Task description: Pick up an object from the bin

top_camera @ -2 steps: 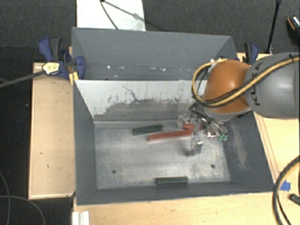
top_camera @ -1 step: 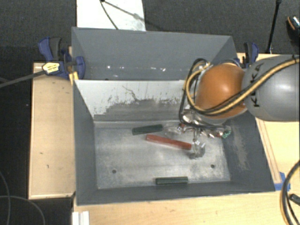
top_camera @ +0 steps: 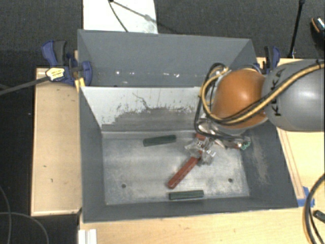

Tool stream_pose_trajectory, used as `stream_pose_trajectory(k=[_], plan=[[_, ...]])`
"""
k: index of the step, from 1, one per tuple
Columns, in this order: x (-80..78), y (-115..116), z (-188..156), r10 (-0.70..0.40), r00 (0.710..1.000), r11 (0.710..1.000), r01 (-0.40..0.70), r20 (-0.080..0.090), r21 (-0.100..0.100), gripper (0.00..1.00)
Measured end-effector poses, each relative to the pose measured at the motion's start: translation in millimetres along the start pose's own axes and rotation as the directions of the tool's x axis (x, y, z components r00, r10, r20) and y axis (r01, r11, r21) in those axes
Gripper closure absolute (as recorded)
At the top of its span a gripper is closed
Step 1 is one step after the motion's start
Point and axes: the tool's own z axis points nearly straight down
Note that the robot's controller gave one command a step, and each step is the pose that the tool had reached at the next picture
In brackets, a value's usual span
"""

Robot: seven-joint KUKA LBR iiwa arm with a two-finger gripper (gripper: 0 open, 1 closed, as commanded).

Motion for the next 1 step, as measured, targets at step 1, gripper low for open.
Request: stream_pose_trajectory(k=[1], plan=[[5.9,-10.2,-147.7,-0.002,1.000,1.000,0.002,0.007,0.009,1.00]])
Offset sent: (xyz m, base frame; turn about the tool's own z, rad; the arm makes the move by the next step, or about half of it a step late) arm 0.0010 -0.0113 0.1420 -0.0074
